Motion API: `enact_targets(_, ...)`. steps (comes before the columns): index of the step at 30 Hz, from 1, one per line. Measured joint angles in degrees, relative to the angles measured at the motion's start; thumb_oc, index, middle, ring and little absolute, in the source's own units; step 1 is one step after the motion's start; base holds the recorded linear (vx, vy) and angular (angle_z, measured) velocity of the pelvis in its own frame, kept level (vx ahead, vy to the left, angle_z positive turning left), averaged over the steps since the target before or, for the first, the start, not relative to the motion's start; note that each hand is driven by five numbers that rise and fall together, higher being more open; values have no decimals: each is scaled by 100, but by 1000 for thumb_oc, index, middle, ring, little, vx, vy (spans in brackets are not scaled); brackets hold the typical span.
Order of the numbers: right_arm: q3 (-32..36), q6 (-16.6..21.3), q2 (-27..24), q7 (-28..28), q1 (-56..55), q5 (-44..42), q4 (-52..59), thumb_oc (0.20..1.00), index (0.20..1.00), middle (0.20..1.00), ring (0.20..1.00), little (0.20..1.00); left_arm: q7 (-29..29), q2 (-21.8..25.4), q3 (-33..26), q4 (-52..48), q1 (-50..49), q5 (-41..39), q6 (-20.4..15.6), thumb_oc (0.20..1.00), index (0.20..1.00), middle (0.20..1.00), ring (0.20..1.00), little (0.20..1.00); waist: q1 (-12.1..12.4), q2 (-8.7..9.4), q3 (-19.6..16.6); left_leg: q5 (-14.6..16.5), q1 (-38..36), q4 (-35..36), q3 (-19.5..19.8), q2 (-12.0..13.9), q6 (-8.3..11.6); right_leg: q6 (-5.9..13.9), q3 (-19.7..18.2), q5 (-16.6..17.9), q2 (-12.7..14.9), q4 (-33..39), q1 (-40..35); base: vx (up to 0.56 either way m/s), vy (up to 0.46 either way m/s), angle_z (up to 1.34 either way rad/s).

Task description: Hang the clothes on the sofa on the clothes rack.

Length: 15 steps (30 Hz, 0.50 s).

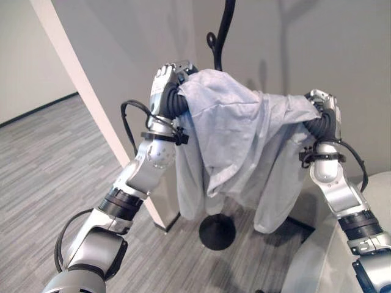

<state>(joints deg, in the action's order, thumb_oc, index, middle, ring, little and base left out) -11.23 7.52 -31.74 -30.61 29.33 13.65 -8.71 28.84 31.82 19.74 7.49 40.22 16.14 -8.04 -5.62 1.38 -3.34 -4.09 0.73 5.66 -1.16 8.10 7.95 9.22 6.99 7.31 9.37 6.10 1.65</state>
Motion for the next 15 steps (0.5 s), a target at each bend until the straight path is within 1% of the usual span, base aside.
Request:
enact_targets(3,-15,-3,-244,-5,210,-1,0,200,200,200,200,200,2,46,1,17,10,-4,-4,200,200,200,200,200,37,-1,-1,-1,-3,0,14,6,-2,-1,18,1,-5,0,-15,5,-6,1)
enact_targets(4,-85,-5,-526,-4,440,-1,-16,200,200,200,200,200,2,52,12,113,110,-8,-10,200,200,200,200,200,103,-1,-2,-3,-3,0,27,13,-4,-2,32,1,-12,0,-23,11,-14,4)
enact_targets(8,-406,14,-887,-6,1413,-10,-406,200,200,200,200,200,14,295,89,466,451,-19,-15,200,200,200,200,200,137,9,-9,-7,-56,-1,52,27,-7,-3,67,0,-26,-2,-97,1,-13,3)
enact_targets(10,-607,24,-1012,-9,1885,-38,-772,200,200,200,200,200,38,395,338,853,847,-25,-20,200,200,200,200,200,153,46,-39,-6,-59,-1,62,30,-6,6,90,-9,-28,1,-113,5,-7,4)
enact_targets(12,-1044,-12,-1127,11,2509,-137,-1333,200,200,200,200,200,47,642,756,1286,1379,-26,-11,200,200,200,200,200,148,95,-70,-10,-46,-1,91,32,-8,4,113,-8,-27,1,-114,10,-1,6)
enact_targets(14,-1359,-11,-1171,38,2955,-330,-1755,200,200,200,200,200,85,754,1042,1552,1807,-59,-13,200,200,200,200,200,142,129,-106,-13,-25,-1,119,30,-11,4,141,-11,-24,1,-113,9,-8,10)
enact_targets(15,-1825,-53,-1175,116,3524,-581,-2370,200,200,200,200,200,128,814,1517,2009,2395,-248,-8,200,200,200,200,200,132,144,-154,-24,18,-2,174,23,-21,8,196,-15,-19,1,-105,10,-17,12)
